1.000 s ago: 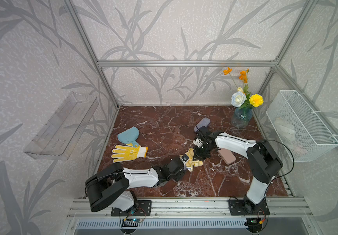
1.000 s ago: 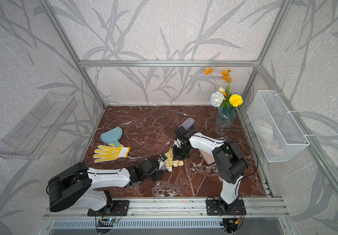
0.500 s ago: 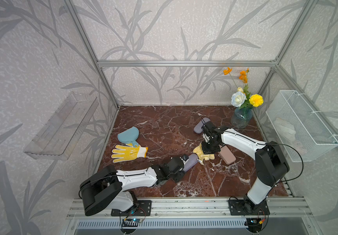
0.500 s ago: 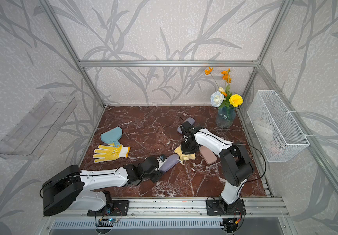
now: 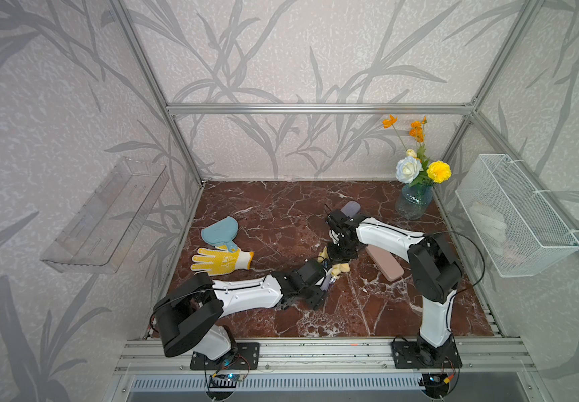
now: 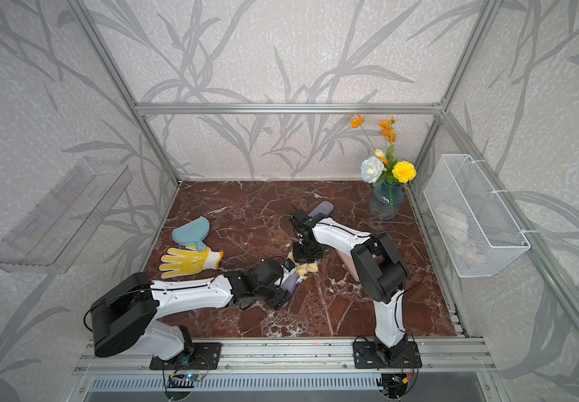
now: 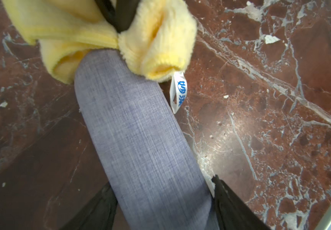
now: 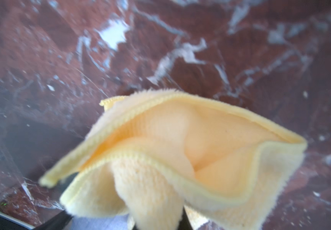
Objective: Wipe the eyeglass case
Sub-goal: Place the eyeglass case at the center of the board, then adjust the eyeglass case at the center of the board.
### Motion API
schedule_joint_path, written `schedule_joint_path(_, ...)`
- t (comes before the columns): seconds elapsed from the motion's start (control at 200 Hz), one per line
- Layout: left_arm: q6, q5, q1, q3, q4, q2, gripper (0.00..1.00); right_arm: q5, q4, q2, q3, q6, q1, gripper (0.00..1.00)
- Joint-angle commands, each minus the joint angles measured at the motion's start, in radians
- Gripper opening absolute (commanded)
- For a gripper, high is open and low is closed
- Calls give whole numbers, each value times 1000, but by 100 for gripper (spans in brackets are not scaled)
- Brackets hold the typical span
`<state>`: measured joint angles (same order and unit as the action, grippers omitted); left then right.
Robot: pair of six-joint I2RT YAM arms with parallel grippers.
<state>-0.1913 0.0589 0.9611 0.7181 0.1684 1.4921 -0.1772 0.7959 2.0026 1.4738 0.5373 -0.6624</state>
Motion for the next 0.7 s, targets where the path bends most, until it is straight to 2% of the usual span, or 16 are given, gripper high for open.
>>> schedule_joint_path(0.0, -20, 81, -25, 31, 29, -31, 78, -32, 0, 59, 99, -15, -44, 0)
schedule_joint_path(0.175, -96, 141, -87, 0, -22, -128, 80, -131, -12, 79, 163, -43, -58, 0)
schedule_joint_path(0.36, -123, 135, -124, -16, 13, -179, 80, -58, 39, -28, 121, -77, -13, 0)
schedule_joint_path(0.485, -112, 82, -143, -10, 40, -204, 80, 8, 83, -122, 44, -98, 17, 0)
schedule_joint_path(0.695, -68, 81, -167, 6, 58, -162, 80, 48, 123, -275, -126, -82, 45, 0)
